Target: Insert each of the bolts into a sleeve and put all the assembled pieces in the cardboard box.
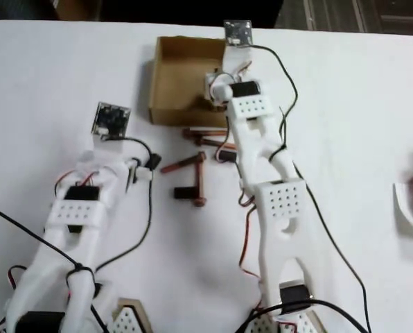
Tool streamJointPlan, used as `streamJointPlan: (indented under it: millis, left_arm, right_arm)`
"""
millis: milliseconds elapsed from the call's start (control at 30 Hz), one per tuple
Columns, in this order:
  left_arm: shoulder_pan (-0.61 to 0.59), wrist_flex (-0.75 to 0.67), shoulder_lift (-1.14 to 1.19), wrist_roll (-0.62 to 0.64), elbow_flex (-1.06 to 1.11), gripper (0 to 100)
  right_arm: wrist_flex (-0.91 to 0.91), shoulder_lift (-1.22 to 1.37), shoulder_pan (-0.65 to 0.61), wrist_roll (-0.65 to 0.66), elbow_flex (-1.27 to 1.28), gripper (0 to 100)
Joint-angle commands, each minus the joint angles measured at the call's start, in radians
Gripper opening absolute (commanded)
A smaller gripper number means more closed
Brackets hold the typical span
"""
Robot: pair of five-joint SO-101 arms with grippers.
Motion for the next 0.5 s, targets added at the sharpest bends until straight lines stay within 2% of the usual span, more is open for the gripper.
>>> streamJointPlan:
  millis: [0,200,300,467]
  left_arm:
    - [-0.006,-0.015,-0.038,-0.006,-0.004,20]
    - [-0.006,-0.015,-0.038,-0.006,-0.004,20]
    - [-0.006,-0.015,-0.038,-0.006,-0.004,20]
    - [-0.006,-0.015,-0.038,-0.006,-0.004,20]
  right_arm:
    - [0.002,-0.001,0.004,-0.002,-0.061,1.9]
    - [-0.001,0.027,-0.001,0.000,-0.068,2.3]
    - [-0.005,0.028,-0.002,0.084,-0.069,3.3]
    - [-0.005,0.031,0.001,0.118,-0.068,18.8]
